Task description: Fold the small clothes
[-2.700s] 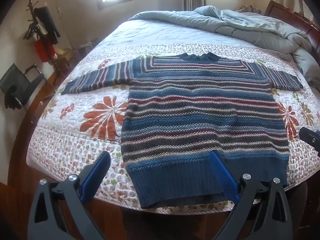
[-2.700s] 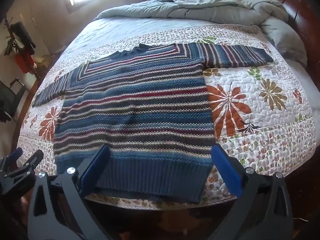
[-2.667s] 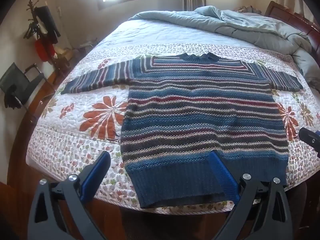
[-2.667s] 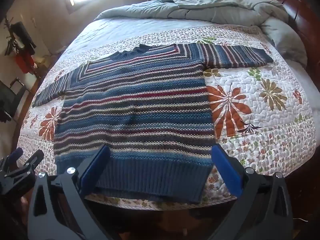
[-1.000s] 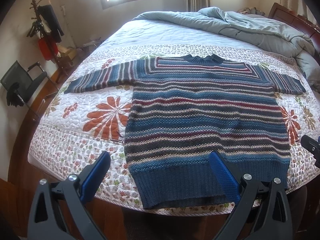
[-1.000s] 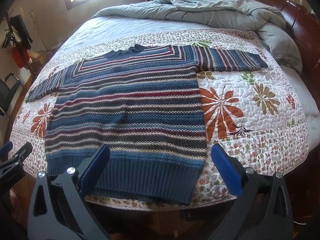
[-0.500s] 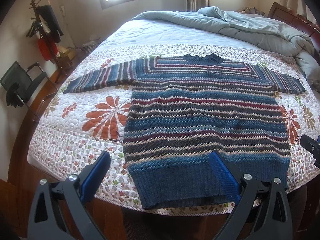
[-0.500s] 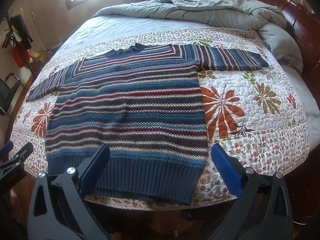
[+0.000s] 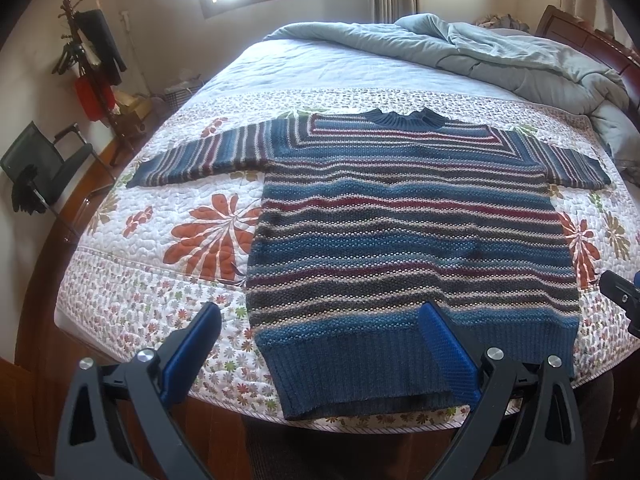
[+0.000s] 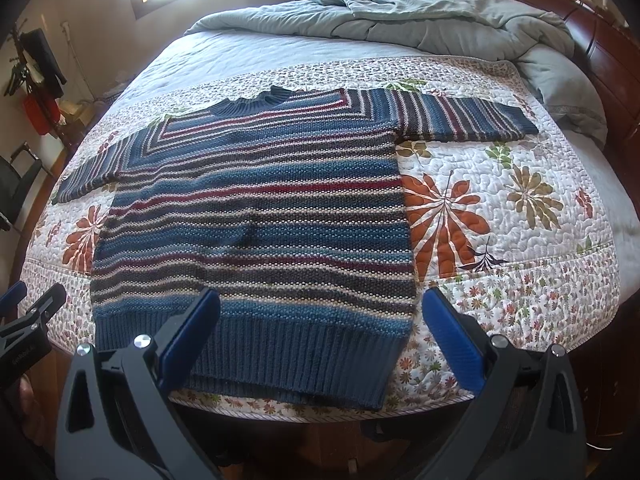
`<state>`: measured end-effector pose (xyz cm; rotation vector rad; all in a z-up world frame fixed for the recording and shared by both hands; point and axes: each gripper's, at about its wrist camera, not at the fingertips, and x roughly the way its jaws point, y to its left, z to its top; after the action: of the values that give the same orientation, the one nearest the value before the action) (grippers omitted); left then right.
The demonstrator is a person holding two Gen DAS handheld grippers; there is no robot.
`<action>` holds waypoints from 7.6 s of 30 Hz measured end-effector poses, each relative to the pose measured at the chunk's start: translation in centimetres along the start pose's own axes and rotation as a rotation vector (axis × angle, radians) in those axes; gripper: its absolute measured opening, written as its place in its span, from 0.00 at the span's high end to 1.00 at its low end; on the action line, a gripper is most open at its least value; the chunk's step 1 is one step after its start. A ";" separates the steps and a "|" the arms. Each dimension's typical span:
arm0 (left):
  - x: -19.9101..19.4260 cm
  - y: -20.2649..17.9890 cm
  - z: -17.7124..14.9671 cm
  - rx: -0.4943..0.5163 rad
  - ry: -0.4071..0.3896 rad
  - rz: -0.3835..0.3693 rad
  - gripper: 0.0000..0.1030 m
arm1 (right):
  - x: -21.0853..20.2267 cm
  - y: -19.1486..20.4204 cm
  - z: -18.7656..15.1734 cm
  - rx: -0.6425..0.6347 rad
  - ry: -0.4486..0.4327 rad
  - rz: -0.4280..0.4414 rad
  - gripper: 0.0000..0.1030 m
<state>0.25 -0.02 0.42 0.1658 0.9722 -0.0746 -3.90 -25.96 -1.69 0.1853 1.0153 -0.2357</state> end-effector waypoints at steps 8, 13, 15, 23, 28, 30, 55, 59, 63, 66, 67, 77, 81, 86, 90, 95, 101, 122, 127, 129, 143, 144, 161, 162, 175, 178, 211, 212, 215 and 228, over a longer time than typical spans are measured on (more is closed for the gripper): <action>0.0 0.0 0.0 0.001 -0.001 0.001 0.04 | 0.1 0.1 0.0 0.000 0.003 -0.001 0.02; 0.0 0.0 0.0 0.001 0.000 0.001 0.04 | 0.5 0.0 0.1 -0.001 0.007 -0.001 0.02; 0.0 0.0 0.2 0.001 -0.001 0.002 0.04 | 0.5 0.0 0.1 0.000 0.009 0.000 0.02; 0.2 -0.4 1.0 0.007 -0.008 0.002 0.04 | 0.8 -0.2 0.3 -0.007 0.007 -0.003 0.02; 0.7 -1.0 1.6 0.012 -0.010 -0.001 0.04 | 1.3 -0.9 1.3 -0.013 0.007 -0.008 0.02; 1.1 -1.5 2.2 0.017 -0.010 -0.002 0.04 | 1.6 -1.4 2.0 -0.014 0.005 -0.013 0.02; 20.0 -24.6 21.2 0.116 0.166 -0.098 0.03 | 21.1 -35.2 21.9 0.358 0.214 -0.204 0.02; 22.0 -27.4 22.3 0.107 0.185 -0.151 0.03 | 25.7 -38.9 23.3 0.449 0.264 -0.164 0.02; 22.9 -28.4 22.1 0.143 0.164 -0.157 0.03 | 28.2 -41.8 23.7 0.526 0.260 -0.141 0.02; 23.5 -27.5 21.8 0.160 0.151 -0.131 0.03 | 28.9 -43.0 24.3 0.549 0.231 -0.151 0.02; 23.7 -27.0 21.7 0.156 0.152 -0.124 0.03 | 29.0 -43.1 24.6 0.547 0.230 -0.158 0.03; 26.3 -22.5 22.0 0.058 0.198 -0.083 0.04 | 25.7 -39.3 28.1 0.437 0.075 -0.184 0.88; 25.7 -20.5 22.0 0.045 0.180 -0.071 0.03 | 22.1 -32.9 29.8 0.252 -0.063 -0.135 0.88; 25.0 -16.5 22.0 -0.007 0.171 -0.044 0.04 | 20.1 -19.0 31.1 -0.085 -0.137 -0.023 0.88; 24.8 -13.4 21.8 -0.052 0.165 -0.005 0.04 | 21.0 -9.0 28.4 -0.281 -0.095 0.101 0.85; 25.2 -11.1 21.2 -0.076 0.188 0.003 0.04 | 22.0 -1.9 22.1 -0.407 0.038 0.299 0.57; 25.0 -12.4 20.2 -0.074 0.223 -0.095 0.04 | 18.1 -5.2 16.2 -0.287 0.044 0.383 0.49; 28.4 -23.1 21.5 -0.224 0.409 -0.343 0.81 | 15.8 -8.8 6.1 -0.150 -0.031 0.359 0.42; 26.6 -21.8 22.8 -0.261 0.311 -0.393 0.92 | 15.0 -8.6 5.2 -0.154 -0.041 0.341 0.39; 24.8 -20.3 24.3 -0.243 0.210 -0.360 0.92 | 14.7 -8.5 5.0 -0.163 -0.042 0.333 0.39; 29.1 -4.0 25.6 -0.309 0.148 -0.109 0.92 | 14.5 -7.5 8.1 -0.174 -0.066 0.306 0.38; 30.0 -4.2 25.2 -0.315 0.167 -0.114 0.92 | 14.6 -7.8 8.9 -0.158 -0.070 0.306 0.38; 31.6 -4.8 23.2 -0.319 0.196 -0.208 0.85 | 25.2 -9.5 20.2 -0.065 0.086 0.111 0.76; 31.5 -5.0 23.2 -0.312 0.197 -0.208 0.83 | 24.8 -9.9 19.9 -0.051 0.079 0.101 0.77; 29.0 -3.3 21.9 -0.268 0.158 -0.095 0.40 | 19.7 -9.9 16.1 -0.073 0.045 0.104 0.63; 27.7 -1.5 20.6 -0.271 0.147 -0.079 0.38 | 17.8 -9.2 14.0 -0.079 0.057 0.145 0.61; 33.5 -0.9 22.4 -0.450 0.297 -0.234 0.88 | 18.0 -4.6 7.5 -0.127 0.133 0.239 0.46; 33.8 -0.9 22.2 -0.452 0.303 -0.242 0.88 | 18.0 -4.6 7.5 -0.130 0.134 0.237 0.46; 33.3 -0.6 22.6 -0.439 0.318 -0.269 0.83 | 18.0 -4.6 7.7 -0.124 0.143 0.236 0.45; 28.9 17.3 18.5 -0.560 0.297 -0.077 0.32 | 16.1 -0.6 8.2 -0.208 0.116 0.226 0.45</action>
<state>34.00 14.09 -11.43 -0.3864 1.2593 0.1566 10.81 -30.45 -11.27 0.1243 1.1166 0.0870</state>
